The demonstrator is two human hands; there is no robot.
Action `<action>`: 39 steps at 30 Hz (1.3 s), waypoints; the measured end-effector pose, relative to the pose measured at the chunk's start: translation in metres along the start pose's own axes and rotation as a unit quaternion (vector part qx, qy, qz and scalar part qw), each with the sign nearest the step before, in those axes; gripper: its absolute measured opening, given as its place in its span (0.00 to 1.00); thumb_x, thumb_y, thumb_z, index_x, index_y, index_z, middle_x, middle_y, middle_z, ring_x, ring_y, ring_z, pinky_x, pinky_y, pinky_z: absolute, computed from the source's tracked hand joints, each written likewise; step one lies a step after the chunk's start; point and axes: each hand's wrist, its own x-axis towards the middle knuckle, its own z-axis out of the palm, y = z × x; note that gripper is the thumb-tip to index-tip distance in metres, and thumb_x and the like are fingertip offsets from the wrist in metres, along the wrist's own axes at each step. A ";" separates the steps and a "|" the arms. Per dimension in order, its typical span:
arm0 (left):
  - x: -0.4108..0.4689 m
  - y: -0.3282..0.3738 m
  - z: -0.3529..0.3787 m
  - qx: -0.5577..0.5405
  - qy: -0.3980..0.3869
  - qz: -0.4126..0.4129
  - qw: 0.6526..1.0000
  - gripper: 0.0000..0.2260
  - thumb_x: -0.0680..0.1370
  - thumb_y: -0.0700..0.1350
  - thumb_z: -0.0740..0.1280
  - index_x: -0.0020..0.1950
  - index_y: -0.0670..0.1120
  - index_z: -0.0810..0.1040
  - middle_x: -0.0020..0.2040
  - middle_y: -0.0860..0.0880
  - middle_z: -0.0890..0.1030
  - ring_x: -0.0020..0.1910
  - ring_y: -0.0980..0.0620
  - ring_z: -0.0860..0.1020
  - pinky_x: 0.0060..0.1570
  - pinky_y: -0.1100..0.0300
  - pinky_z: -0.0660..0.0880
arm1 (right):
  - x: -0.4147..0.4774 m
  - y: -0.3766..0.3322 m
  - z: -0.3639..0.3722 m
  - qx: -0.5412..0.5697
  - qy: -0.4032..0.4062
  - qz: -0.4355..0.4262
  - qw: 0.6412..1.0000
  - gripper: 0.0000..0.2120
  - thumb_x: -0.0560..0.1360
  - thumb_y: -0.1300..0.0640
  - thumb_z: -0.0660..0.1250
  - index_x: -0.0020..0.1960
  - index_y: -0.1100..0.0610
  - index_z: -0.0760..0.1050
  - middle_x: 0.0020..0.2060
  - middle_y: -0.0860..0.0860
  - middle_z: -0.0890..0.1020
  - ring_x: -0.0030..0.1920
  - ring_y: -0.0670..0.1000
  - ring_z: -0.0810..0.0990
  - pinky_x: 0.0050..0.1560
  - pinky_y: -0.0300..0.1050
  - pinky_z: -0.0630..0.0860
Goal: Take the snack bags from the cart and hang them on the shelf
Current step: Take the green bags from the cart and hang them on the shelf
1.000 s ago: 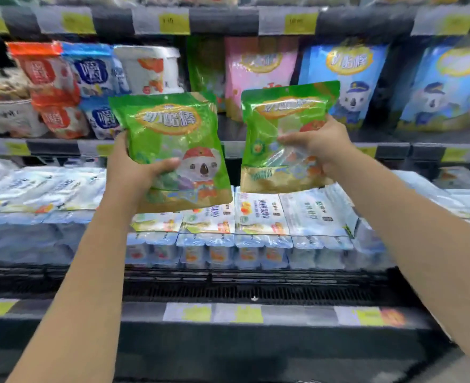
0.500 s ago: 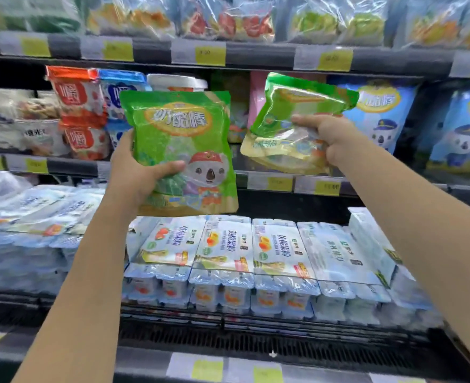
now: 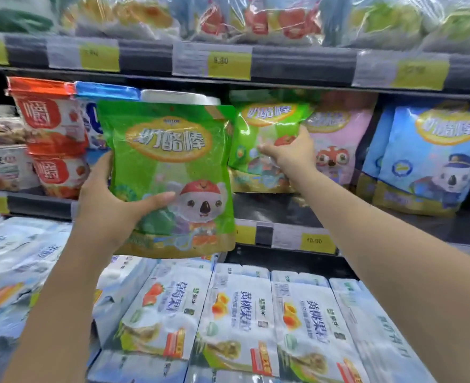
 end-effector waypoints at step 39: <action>-0.016 0.011 0.003 -0.097 -0.087 -0.044 0.990 0.38 0.53 0.47 0.80 0.61 0.55 0.74 0.49 0.56 0.83 0.41 0.63 0.82 0.34 0.68 0.78 | 0.002 -0.022 -0.058 0.030 0.020 0.051 0.998 0.22 0.68 0.55 0.76 0.58 0.61 0.73 0.42 0.53 0.78 0.42 0.53 0.78 0.43 0.48 0.78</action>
